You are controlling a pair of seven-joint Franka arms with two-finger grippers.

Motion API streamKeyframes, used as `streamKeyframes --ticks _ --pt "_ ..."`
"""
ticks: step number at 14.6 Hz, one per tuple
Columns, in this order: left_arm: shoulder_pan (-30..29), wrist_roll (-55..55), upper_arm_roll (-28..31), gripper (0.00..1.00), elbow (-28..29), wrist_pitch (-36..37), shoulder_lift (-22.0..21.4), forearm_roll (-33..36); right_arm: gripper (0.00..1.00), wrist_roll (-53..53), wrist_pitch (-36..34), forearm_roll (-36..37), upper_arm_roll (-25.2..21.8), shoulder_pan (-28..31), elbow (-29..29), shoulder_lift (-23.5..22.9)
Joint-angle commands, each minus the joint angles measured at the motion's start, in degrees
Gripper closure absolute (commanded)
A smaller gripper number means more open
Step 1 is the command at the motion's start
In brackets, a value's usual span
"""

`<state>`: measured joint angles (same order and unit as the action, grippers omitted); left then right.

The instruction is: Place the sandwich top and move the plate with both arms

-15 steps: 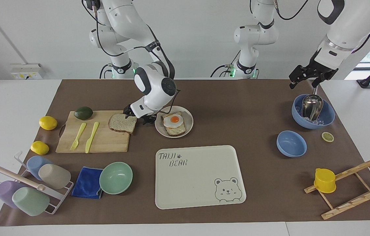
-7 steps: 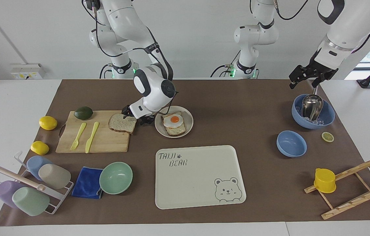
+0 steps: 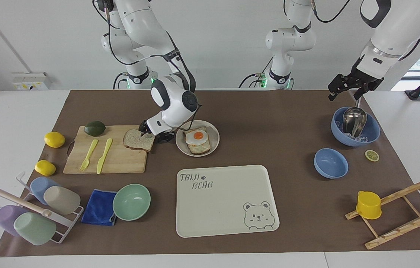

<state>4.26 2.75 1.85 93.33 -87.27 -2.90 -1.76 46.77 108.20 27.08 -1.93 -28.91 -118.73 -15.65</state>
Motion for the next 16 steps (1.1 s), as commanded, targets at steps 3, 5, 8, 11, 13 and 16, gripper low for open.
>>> streamKeyframes --ticks 3,5,8,11,13,16 --pt "-0.22 -0.46 -0.10 0.00 0.98 -0.09 -0.88 0.88 0.54 1.57 1.05 1.48 0.26 0.70 -1.94 1.06" --pt "-0.22 -0.46 -0.10 0.00 0.98 -0.01 -0.88 0.88 0.81 1.49 0.97 1.92 0.17 0.70 -2.47 1.15" --pt "-0.22 -0.55 -0.10 0.00 0.98 -0.44 -0.88 0.88 1.00 0.96 -0.52 2.10 0.26 0.00 -1.51 1.15" --pt "-0.22 -0.46 -0.10 0.00 0.98 0.08 -0.88 0.88 1.00 -1.67 -9.63 2.45 1.48 -0.96 6.81 0.27" --pt "-0.31 -0.55 -0.10 0.00 0.98 -0.18 -0.88 0.88 1.00 -2.38 -16.84 1.84 2.36 -3.50 13.67 -1.22" --pt "-0.31 -0.55 -0.10 0.00 0.98 -0.09 -0.87 0.88 1.00 -2.29 -22.32 2.36 3.07 -8.25 21.85 -3.33"
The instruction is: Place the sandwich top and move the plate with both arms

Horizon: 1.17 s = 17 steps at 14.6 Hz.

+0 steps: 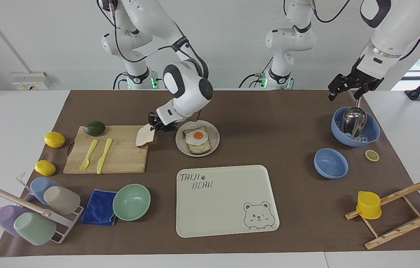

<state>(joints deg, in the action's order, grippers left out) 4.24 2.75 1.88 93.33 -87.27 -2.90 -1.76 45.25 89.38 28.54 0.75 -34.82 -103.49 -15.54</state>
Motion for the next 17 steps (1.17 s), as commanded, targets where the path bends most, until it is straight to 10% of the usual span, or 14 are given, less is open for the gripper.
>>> streamKeyframes --ticks 1,17 --pt "-0.29 -0.64 -0.12 0.00 0.98 0.08 -0.88 0.88 1.00 -0.69 -2.99 0.56 0.39 -3.49 7.85 -3.96" --pt "-0.64 -0.37 -0.12 0.00 2.03 -0.18 -1.40 0.88 1.00 0.89 13.10 -13.42 1.45 -4.20 6.99 -6.08"
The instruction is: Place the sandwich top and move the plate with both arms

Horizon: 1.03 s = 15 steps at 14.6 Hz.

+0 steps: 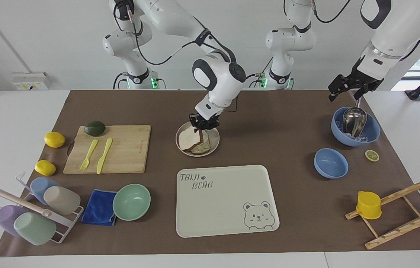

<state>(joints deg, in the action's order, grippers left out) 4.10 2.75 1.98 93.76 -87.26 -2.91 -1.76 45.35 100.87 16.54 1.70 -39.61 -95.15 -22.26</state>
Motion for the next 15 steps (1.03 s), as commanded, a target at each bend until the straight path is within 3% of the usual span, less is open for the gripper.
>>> streamKeyframes --ticks 1,5,7,9,10,15 --pt "-0.67 -0.37 -0.22 0.00 1.60 -0.19 -1.40 0.88 1.00 1.14 2.31 -1.68 0.59 0.59 -1.53 0.64" --pt "-0.93 -0.46 -0.22 0.00 2.04 -0.01 -1.75 0.88 1.00 1.49 5.90 -3.62 0.50 0.33 -3.63 0.99" --pt "-0.93 -0.46 -0.22 0.00 2.31 -0.18 -1.84 0.88 0.86 1.58 8.80 -3.62 0.59 0.24 -5.82 1.43" --pt "-0.93 -0.46 -0.22 0.00 2.48 -0.19 -1.84 0.79 0.53 3.06 10.31 -3.71 0.59 0.24 -6.62 1.52" --pt "-0.93 -0.55 -0.22 0.00 2.48 -0.19 -1.84 0.88 0.42 3.86 11.01 -3.79 0.59 0.32 -6.62 1.52" --pt "-1.02 -0.46 -0.22 0.00 2.74 -0.27 -2.10 0.79 0.35 5.10 15.15 -11.17 0.59 1.03 -5.31 1.43"
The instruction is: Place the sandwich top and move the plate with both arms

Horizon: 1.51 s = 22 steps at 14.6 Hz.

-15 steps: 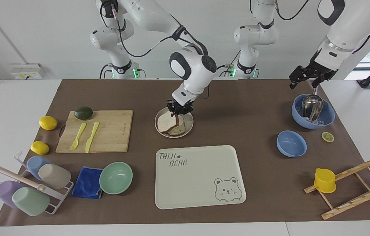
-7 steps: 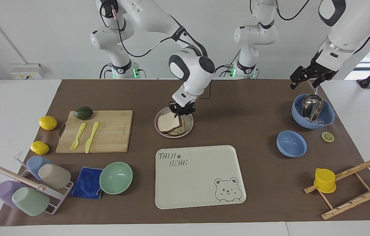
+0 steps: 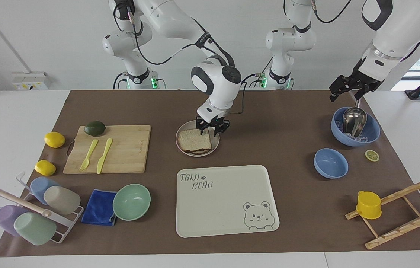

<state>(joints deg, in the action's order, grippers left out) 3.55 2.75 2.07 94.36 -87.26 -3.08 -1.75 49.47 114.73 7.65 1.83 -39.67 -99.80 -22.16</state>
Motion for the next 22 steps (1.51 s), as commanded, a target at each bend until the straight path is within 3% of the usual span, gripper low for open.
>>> streamKeyframes --ticks 1,4,5,6,11,14,16,19,22 --pt "-0.39 -0.46 -0.31 0.00 2.14 -0.28 -1.93 0.70 0.33 0.89 1.20 -2.89 0.28 1.26 0.30 1.51" --pt "-0.04 -0.38 -0.40 0.00 2.40 -0.10 -2.01 0.61 0.24 -0.33 0.32 -2.99 0.37 7.82 2.33 5.71" --pt "0.14 -0.38 -0.40 0.00 2.93 -0.27 -2.28 0.61 0.06 -2.43 -0.72 -3.07 0.37 10.81 2.33 7.64" --pt "0.40 -0.29 -0.40 0.00 3.54 -0.88 -2.45 0.61 0.00 -5.49 -2.21 -3.08 0.28 13.37 2.42 9.05" --pt "1.54 0.59 -1.02 0.00 16.17 -10.01 -8.24 -6.05 0.00 -22.81 -13.11 -3.07 0.11 26.65 2.59 14.86" --pt "8.20 4.87 -1.02 0.00 24.01 -17.65 -10.37 -9.65 0.00 -25.91 -18.38 -5.08 0.02 32.89 2.59 19.25" --pt "13.91 10.94 -1.02 0.00 25.95 -23.45 -8.62 -11.16 0.00 -26.35 -22.16 -8.95 -0.07 35.88 2.59 22.41" --pt "18.41 12.28 -1.02 0.00 28.77 -30.05 -6.34 -14.58 0.00 -27.75 -25.87 -9.05 -0.16 36.07 2.24 24.80" --pt "25.51 17.69 -0.93 0.00 28.86 -38.73 1.47 -16.53 0.00 -32.31 -26.39 -9.14 -0.85 35.98 2.42 24.54"
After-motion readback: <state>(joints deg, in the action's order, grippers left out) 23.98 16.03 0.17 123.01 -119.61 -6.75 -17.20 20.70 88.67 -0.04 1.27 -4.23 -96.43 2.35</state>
